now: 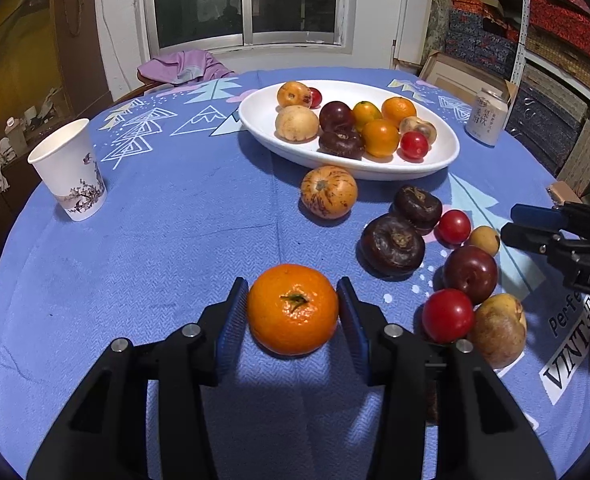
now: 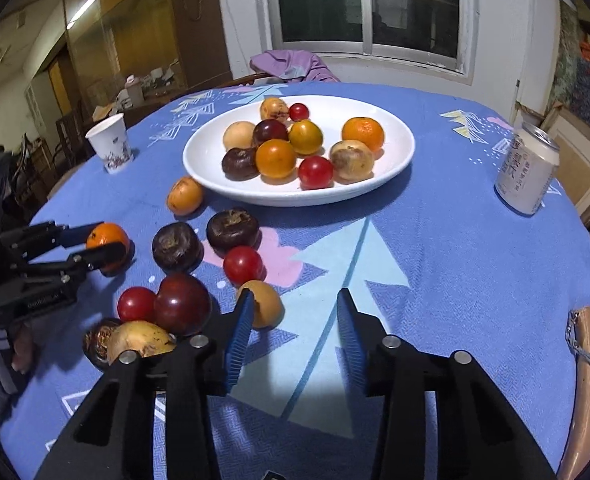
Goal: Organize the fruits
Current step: 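Grasp the orange with the left gripper while the right grasps a brown round fruit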
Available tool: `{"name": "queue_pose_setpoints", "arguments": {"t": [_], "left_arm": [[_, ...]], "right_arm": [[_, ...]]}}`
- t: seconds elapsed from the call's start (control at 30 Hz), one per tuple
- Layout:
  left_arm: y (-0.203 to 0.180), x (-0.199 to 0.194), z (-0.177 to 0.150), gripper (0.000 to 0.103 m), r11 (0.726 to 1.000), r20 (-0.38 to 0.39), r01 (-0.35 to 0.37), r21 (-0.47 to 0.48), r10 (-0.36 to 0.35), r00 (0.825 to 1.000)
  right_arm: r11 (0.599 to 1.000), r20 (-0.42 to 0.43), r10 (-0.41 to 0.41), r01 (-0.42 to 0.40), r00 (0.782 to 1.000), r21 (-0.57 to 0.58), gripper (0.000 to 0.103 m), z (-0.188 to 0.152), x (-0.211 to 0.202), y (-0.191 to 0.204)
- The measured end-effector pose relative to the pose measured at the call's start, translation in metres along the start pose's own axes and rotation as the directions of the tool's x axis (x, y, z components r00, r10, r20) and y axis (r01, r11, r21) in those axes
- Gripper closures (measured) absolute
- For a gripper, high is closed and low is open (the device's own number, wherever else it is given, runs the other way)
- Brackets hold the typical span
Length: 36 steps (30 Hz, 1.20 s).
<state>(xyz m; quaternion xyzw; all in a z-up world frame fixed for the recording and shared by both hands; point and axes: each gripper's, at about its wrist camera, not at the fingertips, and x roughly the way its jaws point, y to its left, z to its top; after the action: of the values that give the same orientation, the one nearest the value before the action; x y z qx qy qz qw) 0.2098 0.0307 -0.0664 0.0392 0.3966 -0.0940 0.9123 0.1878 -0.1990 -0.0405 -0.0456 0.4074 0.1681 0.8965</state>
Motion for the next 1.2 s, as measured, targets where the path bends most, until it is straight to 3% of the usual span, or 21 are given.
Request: {"name": "queue_pose_setpoints", "arguments": {"t": [0.37,0.8,1.2], "left_arm": [[0.000,0.000,0.000,0.058,1.000,-0.001,0.001,0.000,-0.001,1.000],[0.005,0.005,-0.002,0.058,0.999,-0.024,0.027,-0.032,-0.028,0.999],[0.010,-0.013,0.003,0.058,0.999,0.061,-0.027,-0.047,0.030,0.998]], "right_arm": [[0.999,-0.031,0.001,-0.002,1.000,-0.050,0.061,-0.003,0.016,0.017],[0.999,-0.037,0.027,-0.029,0.999,-0.038,0.074,-0.002,0.020,0.019],[1.000,0.003,0.026,-0.026,1.000,0.016,0.074,0.000,0.009,0.007]]}}
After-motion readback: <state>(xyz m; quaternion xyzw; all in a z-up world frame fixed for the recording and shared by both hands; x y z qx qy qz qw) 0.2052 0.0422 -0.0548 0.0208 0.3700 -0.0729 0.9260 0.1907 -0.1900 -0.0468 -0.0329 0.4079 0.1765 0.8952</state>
